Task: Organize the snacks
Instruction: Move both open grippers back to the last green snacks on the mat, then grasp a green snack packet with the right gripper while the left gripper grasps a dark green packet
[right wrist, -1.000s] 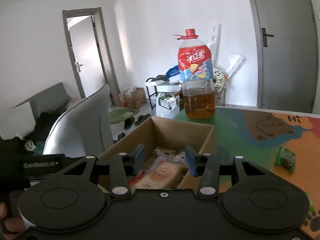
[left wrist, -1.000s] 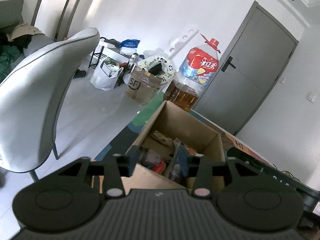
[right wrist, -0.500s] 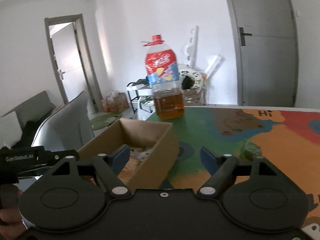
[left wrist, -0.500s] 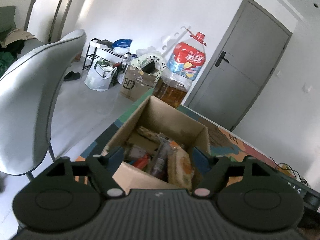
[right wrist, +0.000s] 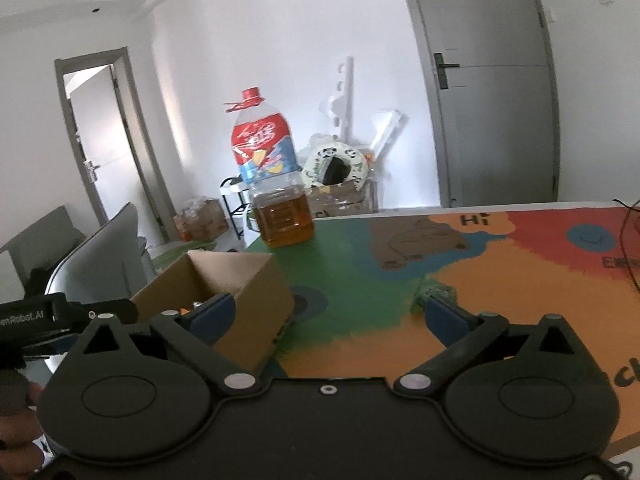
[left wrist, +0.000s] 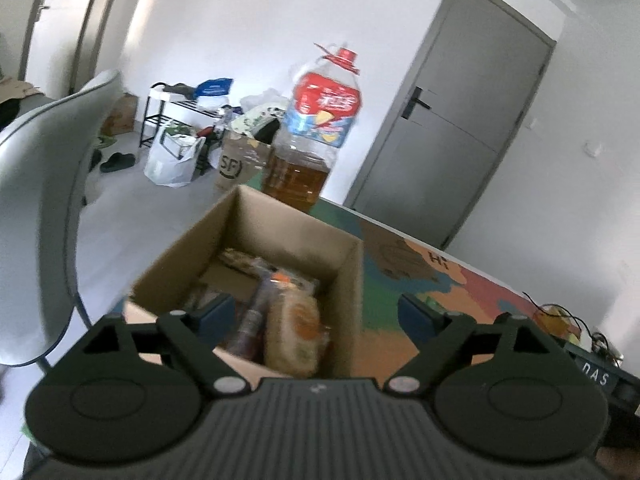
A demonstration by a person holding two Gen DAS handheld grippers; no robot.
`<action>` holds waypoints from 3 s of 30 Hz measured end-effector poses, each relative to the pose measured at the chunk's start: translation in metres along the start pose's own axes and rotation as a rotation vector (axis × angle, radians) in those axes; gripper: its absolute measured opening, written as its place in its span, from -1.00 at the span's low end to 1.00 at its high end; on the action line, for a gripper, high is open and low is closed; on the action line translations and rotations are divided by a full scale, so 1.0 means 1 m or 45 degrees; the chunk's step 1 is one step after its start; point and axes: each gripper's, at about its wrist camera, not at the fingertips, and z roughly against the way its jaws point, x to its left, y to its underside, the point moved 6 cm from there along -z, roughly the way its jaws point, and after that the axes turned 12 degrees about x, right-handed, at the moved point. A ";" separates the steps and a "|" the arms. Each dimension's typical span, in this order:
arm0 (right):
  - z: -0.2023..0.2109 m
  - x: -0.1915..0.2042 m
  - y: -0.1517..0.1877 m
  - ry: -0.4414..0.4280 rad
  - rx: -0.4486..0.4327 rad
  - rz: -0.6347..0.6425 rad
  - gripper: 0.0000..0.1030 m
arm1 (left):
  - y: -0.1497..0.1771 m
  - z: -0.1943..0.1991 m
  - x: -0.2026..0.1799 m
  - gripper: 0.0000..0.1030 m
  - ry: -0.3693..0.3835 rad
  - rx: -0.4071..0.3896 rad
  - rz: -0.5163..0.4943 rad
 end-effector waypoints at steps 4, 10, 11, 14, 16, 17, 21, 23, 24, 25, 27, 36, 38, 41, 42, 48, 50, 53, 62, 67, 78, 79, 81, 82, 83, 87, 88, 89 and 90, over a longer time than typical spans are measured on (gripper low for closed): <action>0.006 -0.014 0.001 0.022 -0.003 -0.026 1.00 | 0.003 -0.005 -0.017 0.72 0.022 0.017 -0.032; 0.015 -0.036 0.001 0.055 -0.007 -0.064 1.00 | 0.008 -0.011 -0.040 0.73 0.060 0.033 -0.077; 0.016 -0.039 0.001 0.059 -0.009 -0.071 1.00 | 0.008 -0.013 -0.044 0.73 0.066 0.037 -0.084; 0.020 -0.050 0.002 0.071 -0.018 -0.092 1.00 | 0.011 -0.018 -0.057 0.73 0.087 0.047 -0.109; 0.022 -0.058 0.003 0.087 -0.027 -0.112 1.00 | 0.013 -0.020 -0.065 0.73 0.103 0.044 -0.122; 0.023 -0.062 0.003 0.095 -0.029 -0.122 1.00 | 0.014 -0.021 -0.068 0.73 0.112 0.037 -0.127; 0.022 -0.077 0.005 0.126 -0.023 -0.153 1.00 | 0.015 -0.030 -0.084 0.73 0.127 0.028 -0.159; 0.022 -0.083 0.008 0.134 -0.019 -0.163 1.00 | 0.016 -0.034 -0.090 0.73 0.137 0.023 -0.158; 0.021 -0.087 0.010 0.139 -0.016 -0.171 1.00 | 0.016 -0.036 -0.094 0.72 0.142 0.025 -0.168; 0.020 -0.090 0.011 0.142 -0.012 -0.178 1.00 | 0.017 -0.040 -0.098 0.72 0.146 0.034 -0.181; 0.017 -0.096 0.016 0.147 0.000 -0.192 1.00 | 0.018 -0.047 -0.105 0.68 0.153 0.047 -0.193; -0.015 -0.108 0.035 0.123 0.094 -0.179 0.71 | 0.031 -0.084 -0.121 0.25 0.172 0.145 -0.222; -0.021 -0.109 0.038 0.116 0.112 -0.175 0.62 | 0.034 -0.091 -0.123 0.24 0.166 0.159 -0.226; -0.033 -0.112 0.043 0.113 0.148 -0.178 0.56 | 0.038 -0.102 -0.124 0.24 0.155 0.187 -0.227; -0.037 -0.113 0.045 0.112 0.159 -0.180 0.55 | 0.040 -0.105 -0.124 0.23 0.151 0.196 -0.228; -0.064 -0.116 0.052 0.122 0.251 -0.149 0.48 | 0.034 -0.128 -0.127 0.22 0.134 0.237 -0.224; -0.073 -0.117 0.054 0.142 0.291 -0.133 0.18 | 0.032 -0.133 -0.129 0.22 0.130 0.240 -0.228; -0.077 -0.114 0.054 0.160 0.297 -0.069 -0.38 | 0.029 -0.141 -0.130 0.22 0.117 0.251 -0.227; -0.073 -0.136 0.031 0.152 0.223 -0.153 -0.40 | 0.016 -0.164 -0.145 0.24 0.088 0.261 -0.264; -0.079 -0.148 0.021 0.157 0.198 -0.178 -0.40 | 0.008 -0.182 -0.159 0.31 0.072 0.269 -0.315; -0.090 -0.177 0.012 0.181 0.137 -0.234 -0.39 | 0.007 -0.229 -0.175 0.43 0.027 0.320 -0.383; -0.091 -0.178 0.012 0.193 0.132 -0.233 -0.39 | 0.008 -0.234 -0.177 0.43 0.020 0.326 -0.397; -0.091 -0.182 0.012 0.198 0.119 -0.236 -0.39 | 0.011 -0.243 -0.179 0.43 0.004 0.338 -0.424; -0.091 -0.184 0.013 0.192 0.113 -0.245 -0.39 | 0.012 -0.248 -0.181 0.43 0.002 0.345 -0.432; -0.092 -0.187 0.013 0.190 0.107 -0.251 -0.39 | 0.013 -0.252 -0.182 0.43 0.000 0.348 -0.437; -0.094 -0.193 0.016 0.212 0.115 -0.268 -0.39 | 0.019 -0.264 -0.185 0.42 -0.020 0.345 -0.455; -0.094 -0.193 0.016 0.210 0.113 -0.266 -0.39 | 0.020 -0.267 -0.185 0.42 -0.023 0.346 -0.457; -0.093 -0.193 0.016 0.212 0.109 -0.267 -0.39 | 0.022 -0.269 -0.185 0.39 -0.028 0.343 -0.458; -0.093 -0.193 0.016 0.217 0.108 -0.266 -0.39 | 0.021 -0.269 -0.186 0.22 -0.034 0.320 -0.464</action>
